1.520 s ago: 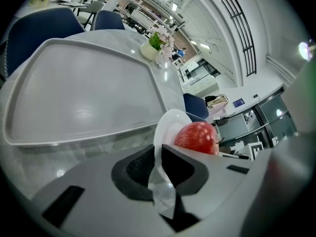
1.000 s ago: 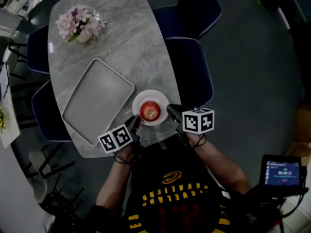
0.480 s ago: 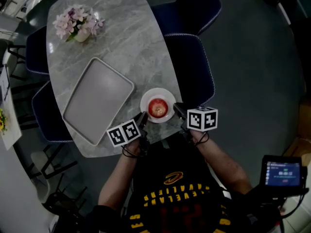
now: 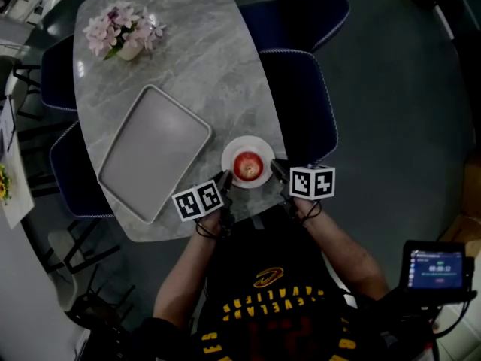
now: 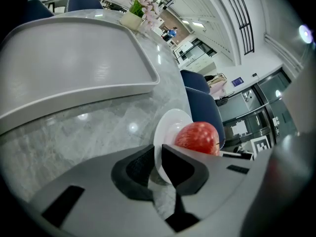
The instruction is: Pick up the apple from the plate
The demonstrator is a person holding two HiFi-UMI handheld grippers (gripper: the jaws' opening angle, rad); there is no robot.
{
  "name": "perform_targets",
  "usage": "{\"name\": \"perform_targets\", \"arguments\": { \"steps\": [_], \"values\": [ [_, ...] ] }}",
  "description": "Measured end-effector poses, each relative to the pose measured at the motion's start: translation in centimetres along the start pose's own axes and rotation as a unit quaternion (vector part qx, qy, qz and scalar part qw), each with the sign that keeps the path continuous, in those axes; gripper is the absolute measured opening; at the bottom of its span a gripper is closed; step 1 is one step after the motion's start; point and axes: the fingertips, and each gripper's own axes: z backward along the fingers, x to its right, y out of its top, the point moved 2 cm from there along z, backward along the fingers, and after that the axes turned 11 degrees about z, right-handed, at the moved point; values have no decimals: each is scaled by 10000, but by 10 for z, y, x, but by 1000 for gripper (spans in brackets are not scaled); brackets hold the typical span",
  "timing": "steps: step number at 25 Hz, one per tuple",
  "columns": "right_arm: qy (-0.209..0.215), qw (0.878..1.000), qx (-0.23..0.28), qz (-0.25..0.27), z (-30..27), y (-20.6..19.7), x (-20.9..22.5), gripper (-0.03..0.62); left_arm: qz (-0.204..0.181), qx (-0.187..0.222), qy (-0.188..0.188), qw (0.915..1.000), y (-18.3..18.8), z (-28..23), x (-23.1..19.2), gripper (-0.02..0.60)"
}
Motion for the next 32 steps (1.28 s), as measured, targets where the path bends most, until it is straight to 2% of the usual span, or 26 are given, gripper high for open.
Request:
{"name": "perform_targets", "arguments": {
  "steps": [24,32],
  "values": [
    [-52,9999,-154,-9,-8,-10,4,43,15,-217,147,9997,-4,-5,-9,48],
    [-79,9999,-122,87,-12,-8,5,43,-69,-149,140,9998,-1,-8,-10,48]
  ]
}}
